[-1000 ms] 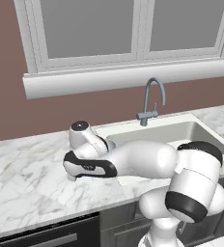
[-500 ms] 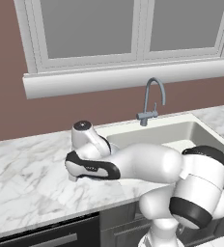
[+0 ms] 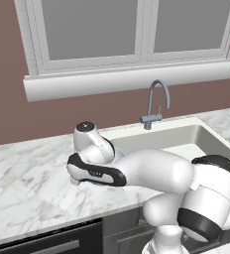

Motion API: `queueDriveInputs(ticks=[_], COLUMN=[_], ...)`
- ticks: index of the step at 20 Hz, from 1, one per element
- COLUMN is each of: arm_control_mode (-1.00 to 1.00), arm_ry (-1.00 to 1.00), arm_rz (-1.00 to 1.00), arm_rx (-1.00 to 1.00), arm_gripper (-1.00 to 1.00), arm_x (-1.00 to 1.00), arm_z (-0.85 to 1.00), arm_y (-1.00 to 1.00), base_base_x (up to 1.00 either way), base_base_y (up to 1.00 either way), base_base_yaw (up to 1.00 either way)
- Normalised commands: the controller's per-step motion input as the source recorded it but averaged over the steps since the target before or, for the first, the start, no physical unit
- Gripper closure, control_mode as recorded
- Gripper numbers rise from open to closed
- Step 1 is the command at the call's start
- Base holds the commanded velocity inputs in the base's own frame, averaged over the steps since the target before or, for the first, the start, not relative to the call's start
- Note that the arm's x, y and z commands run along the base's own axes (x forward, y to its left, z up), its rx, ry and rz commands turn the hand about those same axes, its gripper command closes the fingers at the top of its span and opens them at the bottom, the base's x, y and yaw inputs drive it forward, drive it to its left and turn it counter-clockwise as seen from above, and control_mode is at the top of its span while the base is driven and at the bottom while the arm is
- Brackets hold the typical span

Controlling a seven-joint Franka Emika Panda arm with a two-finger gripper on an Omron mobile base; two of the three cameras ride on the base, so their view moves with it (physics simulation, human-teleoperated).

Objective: Pick the cup and bowl from the counter and place them on the counter next to the sink.

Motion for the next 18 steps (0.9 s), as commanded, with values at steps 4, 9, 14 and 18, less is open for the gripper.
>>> queueDriveInputs(ticks=[4,9,14,18], arm_control_mode=[-1.00,-1.00,-1.00,-1.00], arm_ry=[0.00,-0.04,-0.05,-0.03], arm_rz=[0.00,-0.03,-0.18,-0.33], arm_rx=[0.00,0.00,0.00,0.00], arm_gripper=[-1.00,-1.00,-1.00,-1.00], arm_x=[-0.33,-0.84,-0.85,-0.50], arm_z=[0.52,0.36,0.27,0.16], arm_y=[0.00,-0.10,-0.26,-0.47], base_base_x=[0.00,0.00,0.00,0.00], base_base_y=[0.00,0.00,0.00,0.00], base_base_yaw=[0.00,0.00,0.00,0.00])
